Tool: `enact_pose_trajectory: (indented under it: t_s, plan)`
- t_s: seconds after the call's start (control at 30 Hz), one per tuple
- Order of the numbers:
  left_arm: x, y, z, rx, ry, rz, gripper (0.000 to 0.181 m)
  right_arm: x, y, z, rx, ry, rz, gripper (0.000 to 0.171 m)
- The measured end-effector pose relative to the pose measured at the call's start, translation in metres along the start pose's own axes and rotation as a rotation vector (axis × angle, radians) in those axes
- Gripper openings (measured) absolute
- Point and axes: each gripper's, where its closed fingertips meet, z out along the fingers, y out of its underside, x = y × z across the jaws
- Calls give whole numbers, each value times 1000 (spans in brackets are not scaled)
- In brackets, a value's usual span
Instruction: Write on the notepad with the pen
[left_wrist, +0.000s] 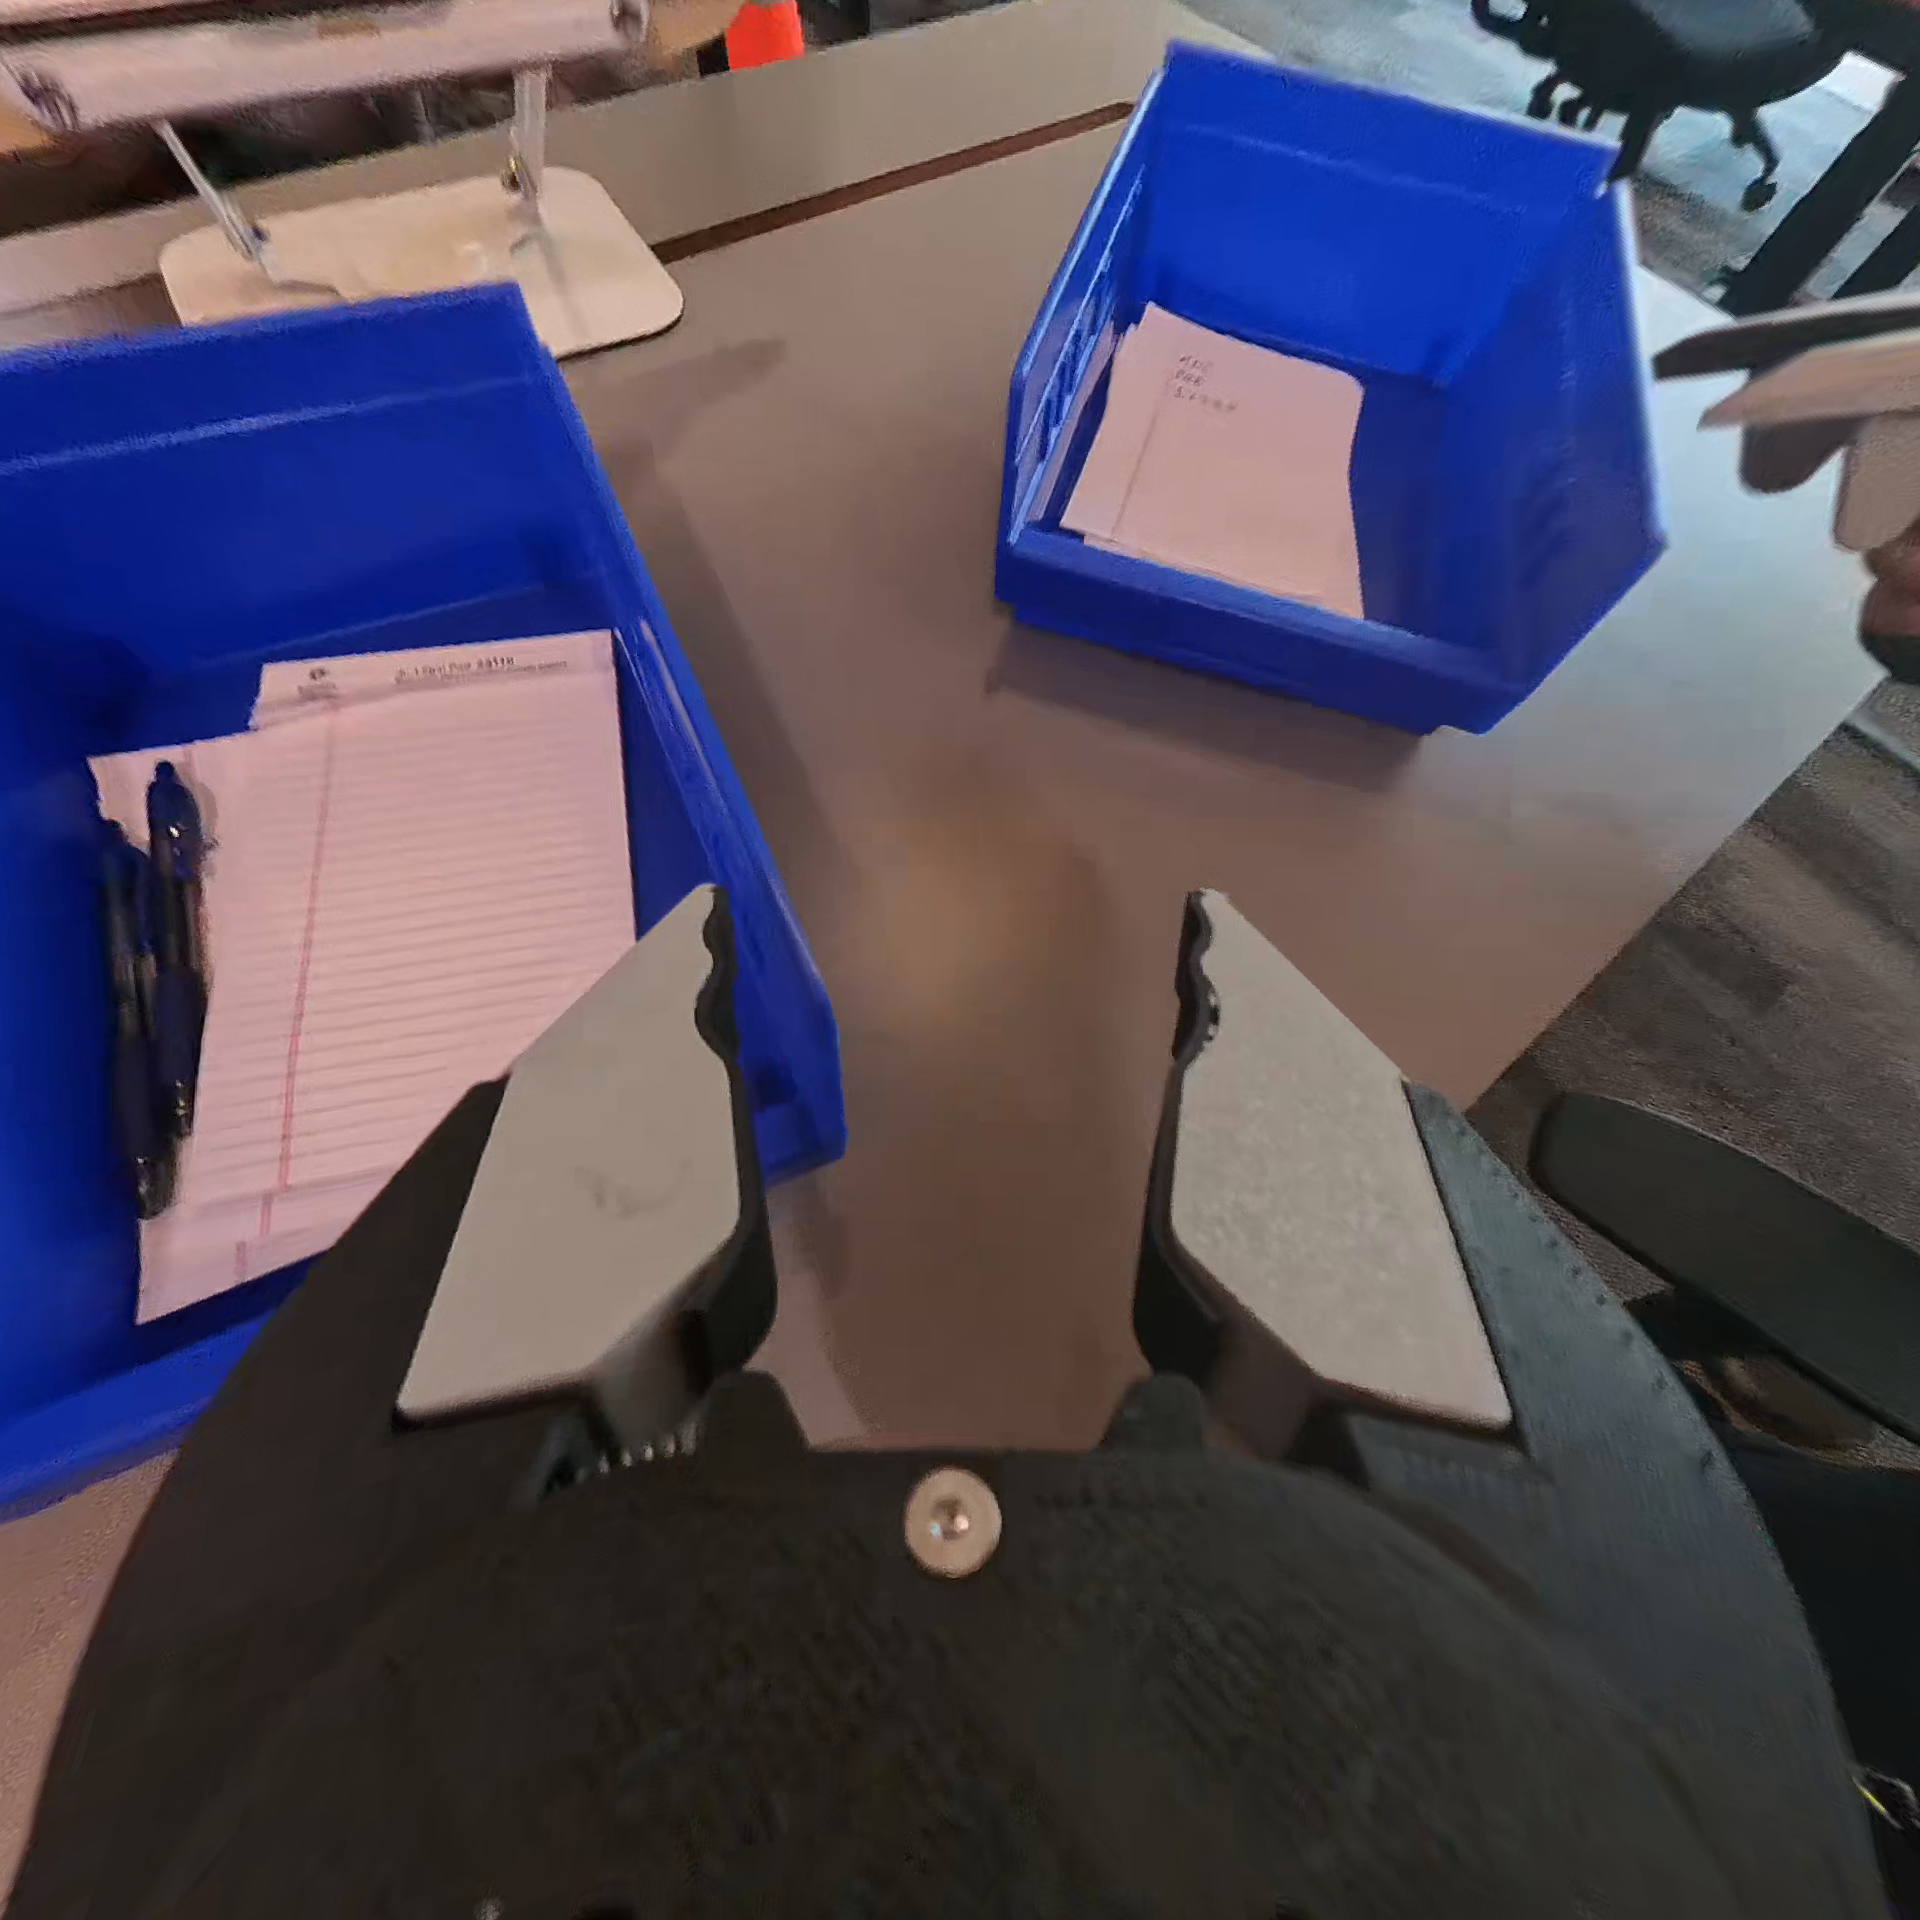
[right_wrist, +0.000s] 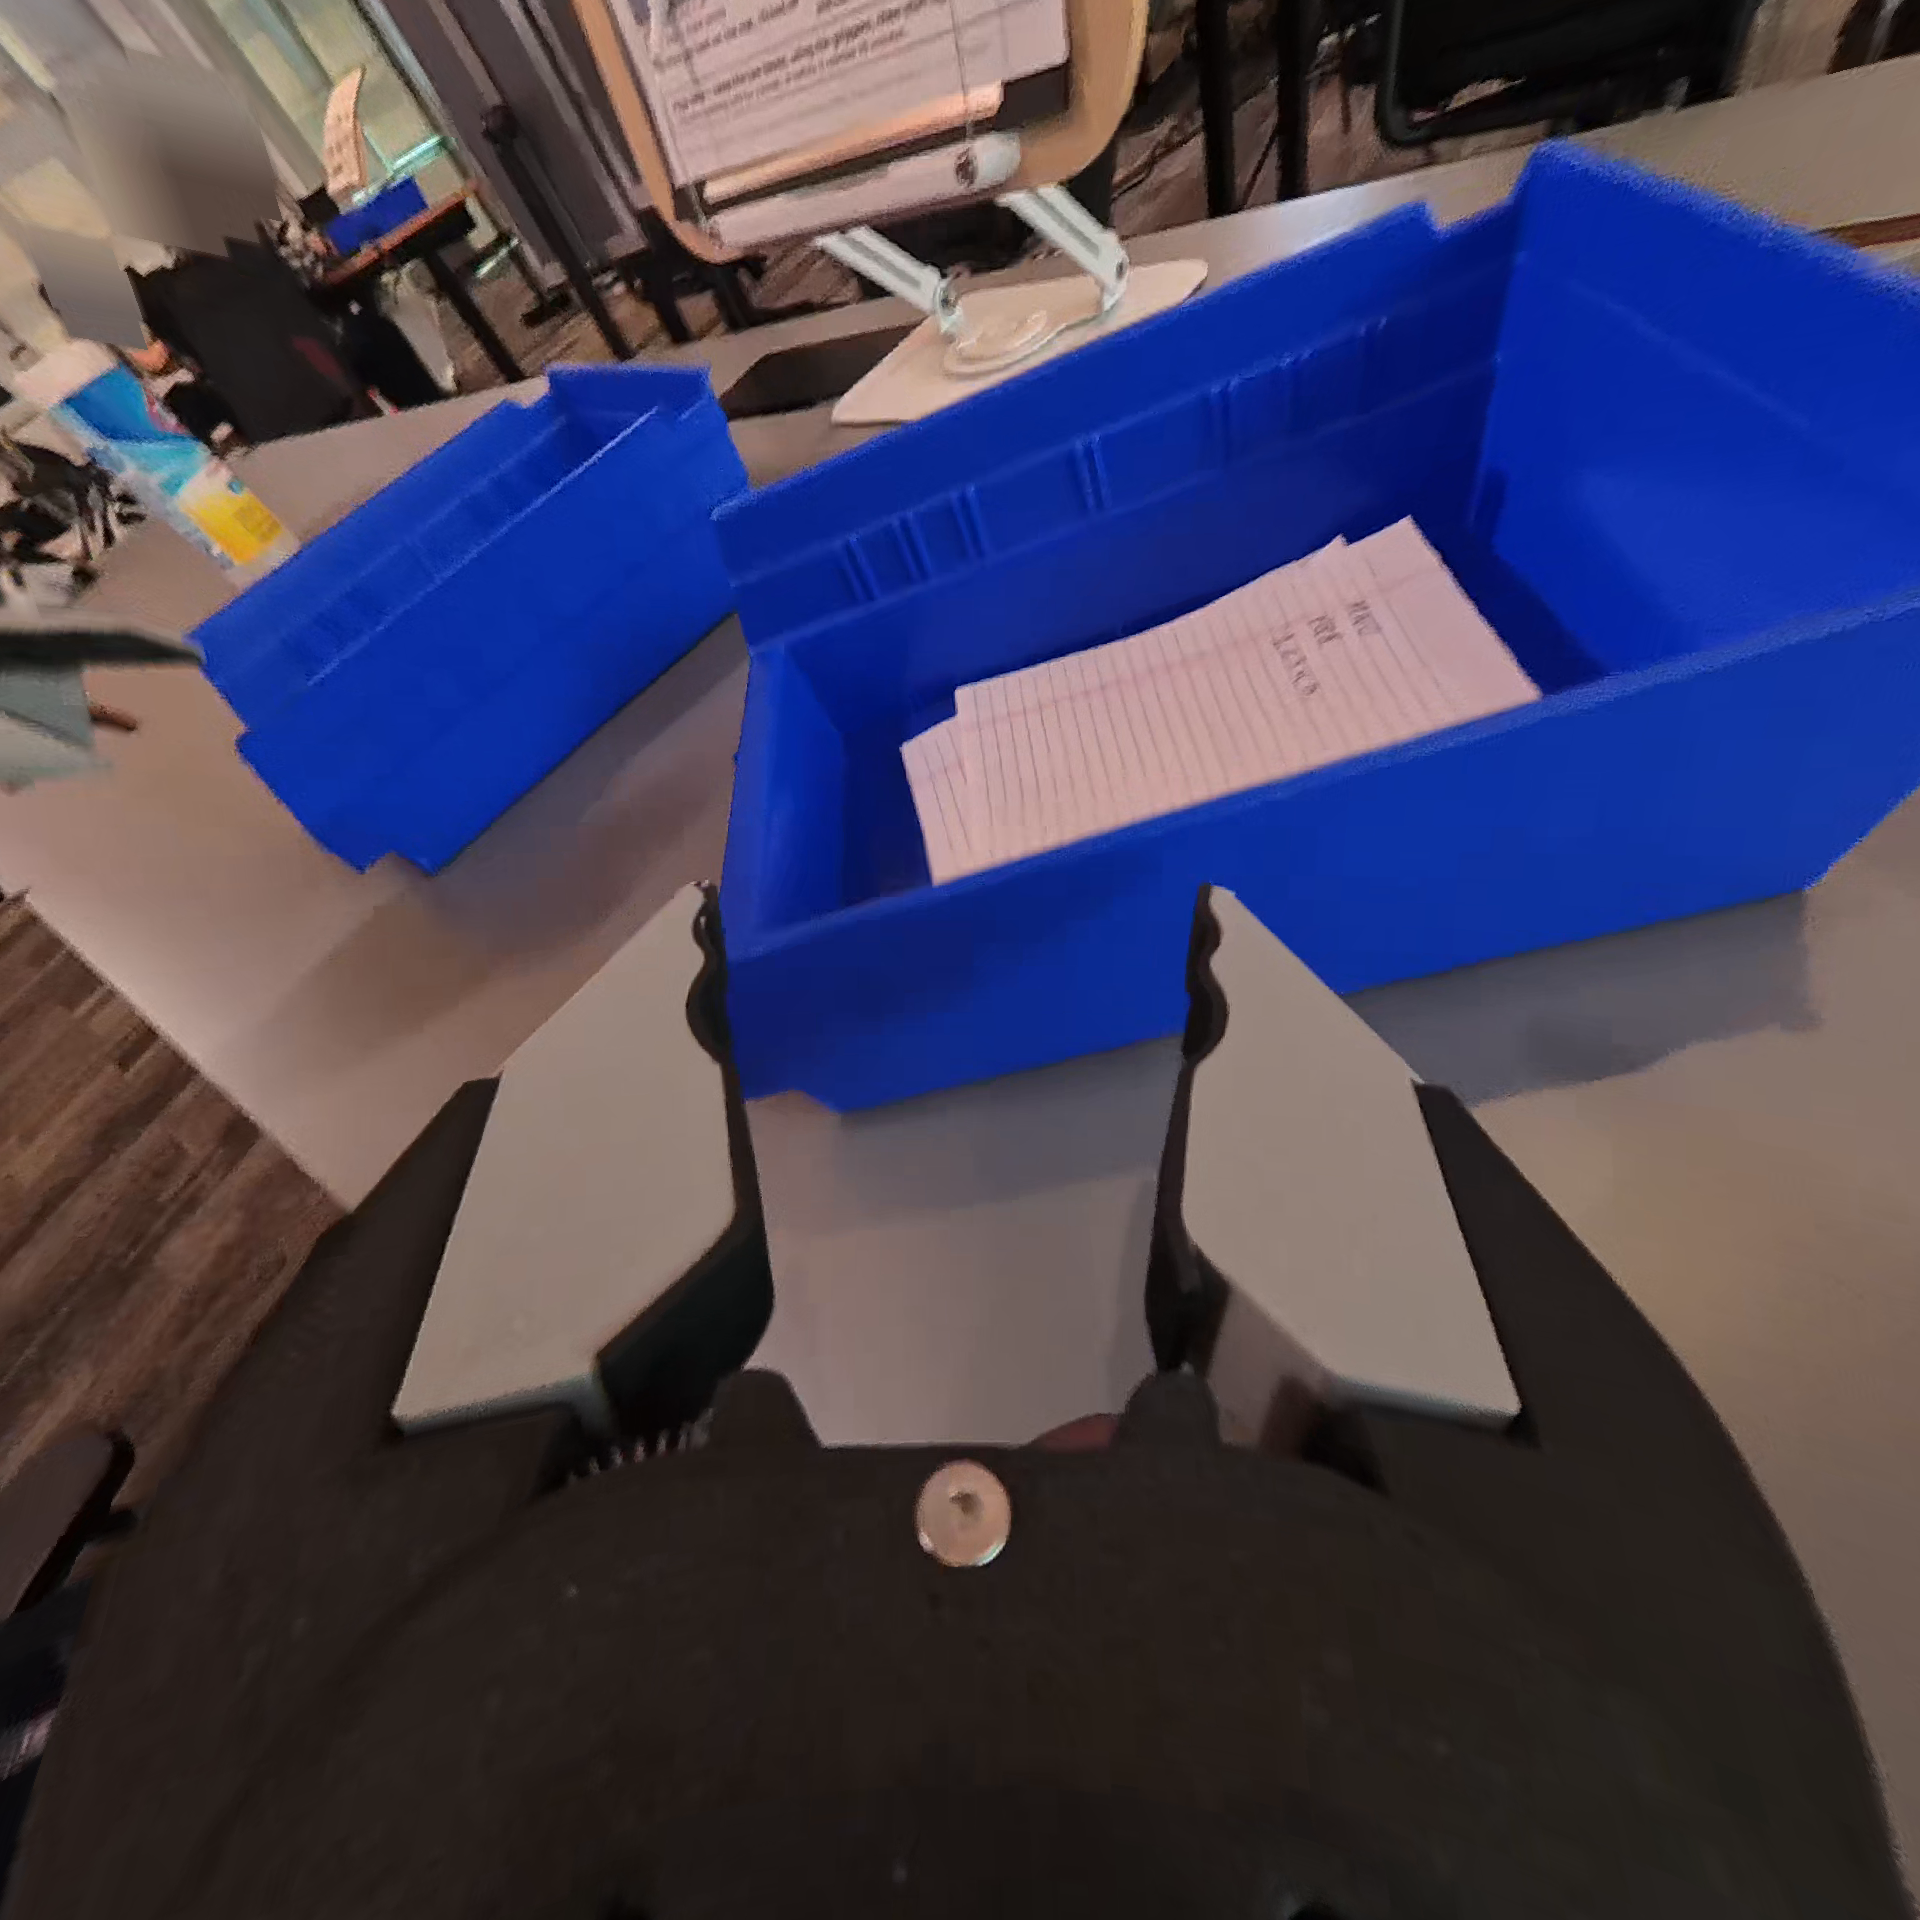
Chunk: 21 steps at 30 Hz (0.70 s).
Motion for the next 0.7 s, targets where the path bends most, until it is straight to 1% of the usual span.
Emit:
enact_pose_trajectory:
  t_s: [0.07, 0.13, 0.17, 0.2, 0.23, 0.27, 0.3, 0.33, 0.37, 0.4, 0.47, 0.57, 0.6, 0.63, 0.7]
  plan:
    - [-12, 16, 17, -48, -46, 1, 85, 22, -6, 11, -32, 112, -2, 97]
    - [-25, 31, 38, -86, -114, 13, 80, 48, 3, 25, -132, 235, 10, 106]
    - [-27, 36, 47, -95, -129, 14, 74, 49, 9, 32, -176, 218, 25, 108]
    - [-28, 40, 56, -99, -136, 15, 66, 46, 11, 37, -195, 180, 38, 115]
    - [-32, 44, 62, -101, -157, 16, 58, 47, 11, 40, -211, 171, 34, 116]
    - [-41, 46, 66, -99, -202, 20, 46, 47, 11, 42, -230, 162, 23, 116]
    - [-51, 42, 66, -74, -257, 38, 26, 48, 11, 43, -259, 151, 8, 115]
    - [-56, 39, 66, -46, -274, 50, 19, 48, 11, 44, -297, 136, -9, 114]
    - [-61, 39, 66, -49, -290, 40, 18, 48, 11, 44, -339, 122, -27, 113]
    - [-68, 40, 65, -60, -322, 45, 14, 49, 12, 44, -385, 107, -49, 109]
    - [-86, 40, 59, -67, -398, 54, 5, 51, 11, 41, -478, 86, -113, 92]
    - [-99, 42, 56, -57, -349, -22, 3, 66, 2, 38, -591, 100, -252, 69]
    - [-104, 43, 54, -58, -343, -38, 3, 75, -5, 39, -611, 130, -311, 57]
    - [-106, 43, 54, -56, -329, -50, 3, 86, -11, 40, -636, 162, -363, 50]
    - [-106, 43, 55, -61, -302, -63, 6, 105, -21, 43, -686, 221, -440, 38]
